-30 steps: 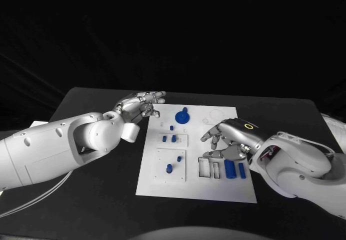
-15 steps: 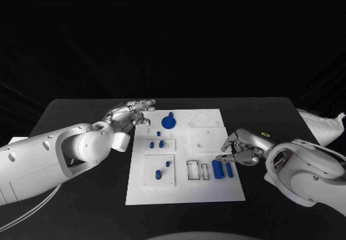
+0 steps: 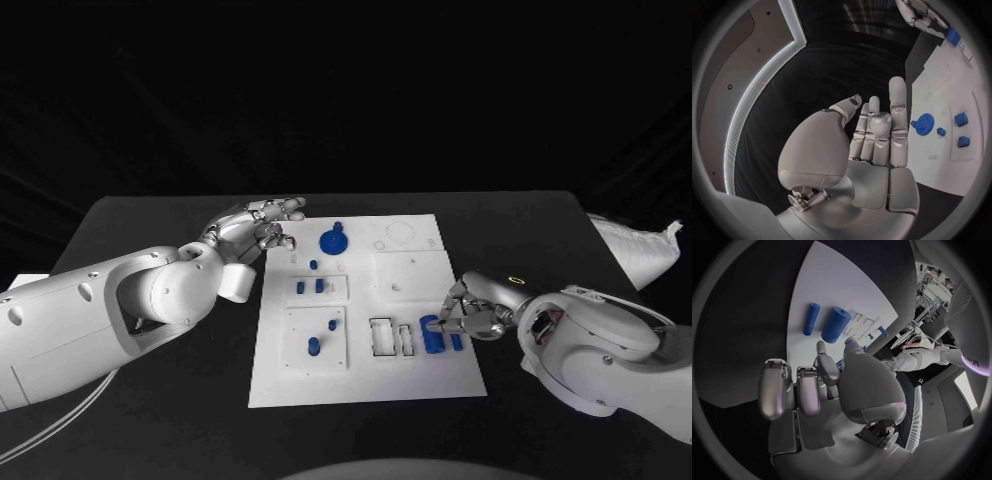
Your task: Assemble the parts on the task board
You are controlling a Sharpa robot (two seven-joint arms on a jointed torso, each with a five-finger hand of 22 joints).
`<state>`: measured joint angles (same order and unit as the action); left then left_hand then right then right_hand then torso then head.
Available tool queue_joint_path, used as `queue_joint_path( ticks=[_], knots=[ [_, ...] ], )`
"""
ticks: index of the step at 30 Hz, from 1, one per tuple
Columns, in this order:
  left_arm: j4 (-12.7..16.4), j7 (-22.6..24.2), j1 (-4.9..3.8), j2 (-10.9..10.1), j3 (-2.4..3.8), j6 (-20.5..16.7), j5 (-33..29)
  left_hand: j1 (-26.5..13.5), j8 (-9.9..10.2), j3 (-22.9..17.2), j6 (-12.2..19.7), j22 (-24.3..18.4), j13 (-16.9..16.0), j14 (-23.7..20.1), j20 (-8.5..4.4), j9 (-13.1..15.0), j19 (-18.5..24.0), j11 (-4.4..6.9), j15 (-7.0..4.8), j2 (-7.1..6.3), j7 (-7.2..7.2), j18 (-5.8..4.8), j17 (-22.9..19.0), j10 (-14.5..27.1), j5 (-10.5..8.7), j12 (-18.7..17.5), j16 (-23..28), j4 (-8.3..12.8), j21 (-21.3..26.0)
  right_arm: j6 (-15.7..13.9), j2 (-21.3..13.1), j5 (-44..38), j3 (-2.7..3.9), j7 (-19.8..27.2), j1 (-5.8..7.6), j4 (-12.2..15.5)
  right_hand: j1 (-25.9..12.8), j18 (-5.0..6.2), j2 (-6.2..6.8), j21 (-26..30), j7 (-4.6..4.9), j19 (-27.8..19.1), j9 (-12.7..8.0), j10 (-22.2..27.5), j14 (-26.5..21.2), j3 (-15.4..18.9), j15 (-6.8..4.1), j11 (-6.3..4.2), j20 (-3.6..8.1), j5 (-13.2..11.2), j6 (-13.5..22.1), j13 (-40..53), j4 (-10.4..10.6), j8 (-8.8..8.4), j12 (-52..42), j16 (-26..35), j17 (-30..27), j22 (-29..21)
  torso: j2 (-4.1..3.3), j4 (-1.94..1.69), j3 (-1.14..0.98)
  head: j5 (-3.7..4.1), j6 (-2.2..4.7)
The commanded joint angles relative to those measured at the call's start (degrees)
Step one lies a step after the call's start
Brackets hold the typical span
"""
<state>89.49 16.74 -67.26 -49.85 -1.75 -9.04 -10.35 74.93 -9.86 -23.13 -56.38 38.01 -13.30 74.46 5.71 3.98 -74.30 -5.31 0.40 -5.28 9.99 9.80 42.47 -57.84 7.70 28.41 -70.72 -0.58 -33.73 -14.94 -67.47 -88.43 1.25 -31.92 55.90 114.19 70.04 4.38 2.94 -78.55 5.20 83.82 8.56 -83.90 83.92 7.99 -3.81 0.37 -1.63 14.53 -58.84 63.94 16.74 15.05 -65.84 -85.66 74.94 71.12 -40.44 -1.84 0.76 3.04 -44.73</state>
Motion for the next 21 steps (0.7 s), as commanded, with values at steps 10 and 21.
queue_joint_path(
  ticks=[10,21],
  knots=[
    [0.26,0.51,0.01,-0.26,0.03,0.91,0.20,0.28,-0.25,-0.25,0.45,-0.07,-0.05,-0.43,0.29,0.02,0.02,0.01,0.07,0.33,0.03,0.57,-0.05,0.20,0.25,0.39,-0.01,0.15,0.34,4.29,2.45,-3.02,-0.03,-1.61,-1.33,-1.88,0.25,-0.63,-0.65,-0.48,-0.19,0.87,0.37,-1.54,4.77,0.40,-0.01,-0.04,-0.33,0.51,0.13,16.31,-0.23,0.86,-15.33,-0.45,7.41,0.21,-0.04,-0.04,0.07,-0.32,-0.51],
    [0.31,0.52,0.01,-0.53,0.03,0.93,0.20,0.28,-0.25,-0.25,0.45,-0.07,-0.05,-0.43,0.29,0.02,0.02,0.01,0.07,0.33,0.03,0.57,-0.05,0.20,0.25,0.39,-0.01,0.15,0.34,5.55,4.79,-4.29,-0.02,-1.90,-2.58,-3.91,3.43,-0.64,-1.69,-0.61,-0.23,0.77,1.20,-1.29,4.74,0.09,-0.04,-0.09,-0.31,1.33,0.40,16.32,-1.05,2.00,-14.90,-0.56,7.57,0.43,-0.02,-0.01,0.09,-0.60,-0.68]
  ],
)
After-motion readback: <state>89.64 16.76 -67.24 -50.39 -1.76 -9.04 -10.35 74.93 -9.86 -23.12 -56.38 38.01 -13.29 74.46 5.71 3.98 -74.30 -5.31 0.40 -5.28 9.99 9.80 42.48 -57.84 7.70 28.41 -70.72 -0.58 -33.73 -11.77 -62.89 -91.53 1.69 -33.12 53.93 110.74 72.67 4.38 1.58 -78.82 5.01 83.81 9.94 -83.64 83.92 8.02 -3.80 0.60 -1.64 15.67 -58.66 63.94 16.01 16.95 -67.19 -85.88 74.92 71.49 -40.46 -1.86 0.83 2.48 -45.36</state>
